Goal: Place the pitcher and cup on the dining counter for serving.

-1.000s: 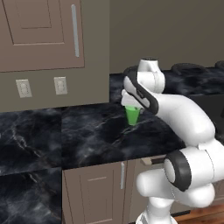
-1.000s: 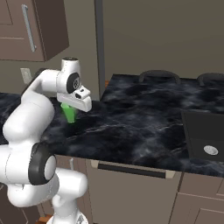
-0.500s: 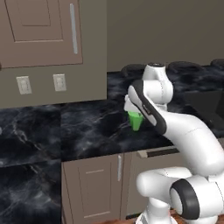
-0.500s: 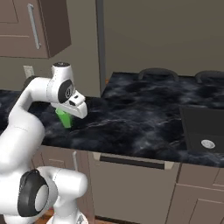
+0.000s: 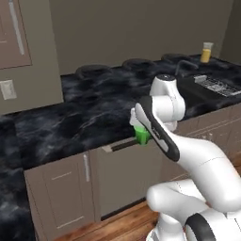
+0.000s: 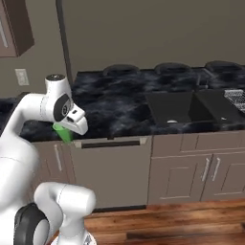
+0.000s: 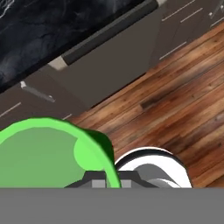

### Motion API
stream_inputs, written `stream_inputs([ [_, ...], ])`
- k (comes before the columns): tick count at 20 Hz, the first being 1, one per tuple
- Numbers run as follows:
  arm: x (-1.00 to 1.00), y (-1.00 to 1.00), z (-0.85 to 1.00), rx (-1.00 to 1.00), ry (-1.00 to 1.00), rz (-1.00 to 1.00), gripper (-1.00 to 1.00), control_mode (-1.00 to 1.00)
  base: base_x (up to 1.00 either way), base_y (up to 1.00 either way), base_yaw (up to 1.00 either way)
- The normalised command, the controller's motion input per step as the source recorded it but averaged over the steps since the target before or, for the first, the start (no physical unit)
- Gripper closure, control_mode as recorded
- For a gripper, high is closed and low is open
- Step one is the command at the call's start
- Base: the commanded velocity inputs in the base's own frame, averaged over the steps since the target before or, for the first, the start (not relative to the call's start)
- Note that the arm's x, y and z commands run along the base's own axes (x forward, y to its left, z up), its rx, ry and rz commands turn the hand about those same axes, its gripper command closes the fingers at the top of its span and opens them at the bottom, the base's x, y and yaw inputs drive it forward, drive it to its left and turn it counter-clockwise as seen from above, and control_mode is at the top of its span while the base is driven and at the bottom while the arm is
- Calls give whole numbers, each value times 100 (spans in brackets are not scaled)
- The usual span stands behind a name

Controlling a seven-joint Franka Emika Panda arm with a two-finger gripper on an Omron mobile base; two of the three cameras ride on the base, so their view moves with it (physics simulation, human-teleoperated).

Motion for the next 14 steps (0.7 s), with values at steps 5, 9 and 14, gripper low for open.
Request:
stream_inputs([
  [5, 0, 0, 0, 0, 0, 0, 100, 100, 0, -100, -45],
  [9, 0, 0, 0, 0, 0, 0, 100, 100, 11, -100, -37],
  [14, 0, 0, 0, 0, 0, 0, 100, 100, 58, -100, -32],
])
